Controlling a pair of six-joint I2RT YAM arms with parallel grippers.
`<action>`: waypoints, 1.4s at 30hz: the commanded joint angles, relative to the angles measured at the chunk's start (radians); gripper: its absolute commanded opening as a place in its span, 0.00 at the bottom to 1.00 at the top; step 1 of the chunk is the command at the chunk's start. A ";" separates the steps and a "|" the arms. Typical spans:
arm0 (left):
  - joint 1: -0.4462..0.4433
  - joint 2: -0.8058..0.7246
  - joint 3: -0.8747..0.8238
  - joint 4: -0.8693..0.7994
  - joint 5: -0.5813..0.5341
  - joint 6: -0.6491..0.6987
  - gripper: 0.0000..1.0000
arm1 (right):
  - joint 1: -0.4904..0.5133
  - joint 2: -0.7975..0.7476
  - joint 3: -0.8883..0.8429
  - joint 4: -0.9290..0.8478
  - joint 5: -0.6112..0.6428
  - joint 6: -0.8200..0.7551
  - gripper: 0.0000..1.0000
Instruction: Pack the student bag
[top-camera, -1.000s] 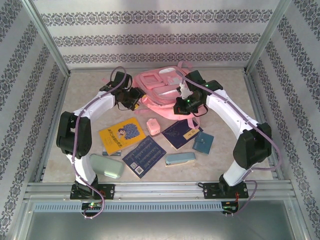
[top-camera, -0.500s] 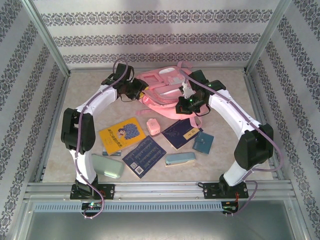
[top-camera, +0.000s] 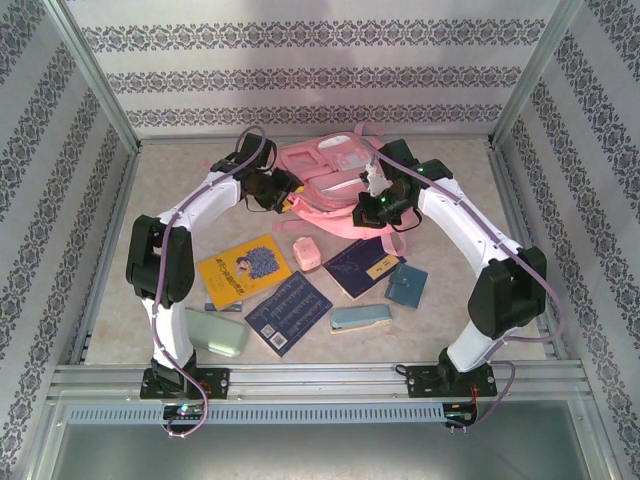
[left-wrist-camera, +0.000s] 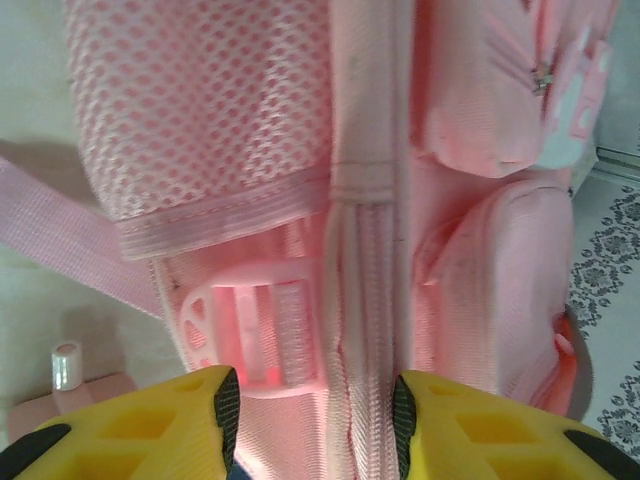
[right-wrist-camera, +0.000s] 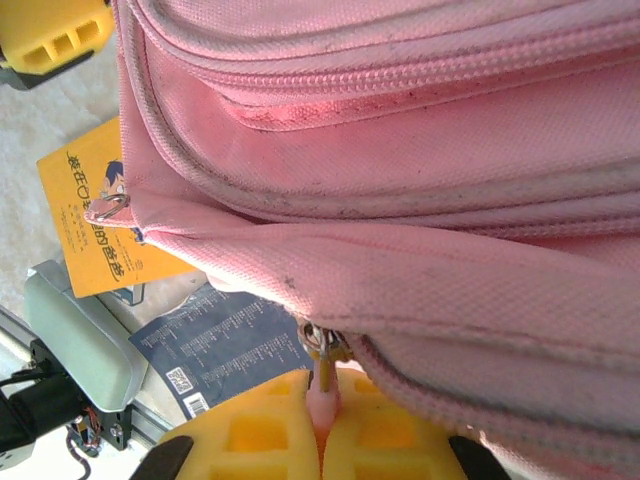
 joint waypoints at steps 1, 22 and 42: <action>-0.022 -0.035 -0.013 -0.028 0.017 -0.028 0.46 | -0.010 0.002 0.042 0.033 -0.027 -0.009 0.00; -0.089 0.077 0.161 -0.098 0.039 -0.090 0.39 | -0.006 -0.023 0.030 0.030 -0.026 -0.011 0.00; -0.088 -0.033 0.051 0.022 -0.042 -0.319 0.00 | 0.081 -0.038 0.055 0.001 0.005 -0.067 0.00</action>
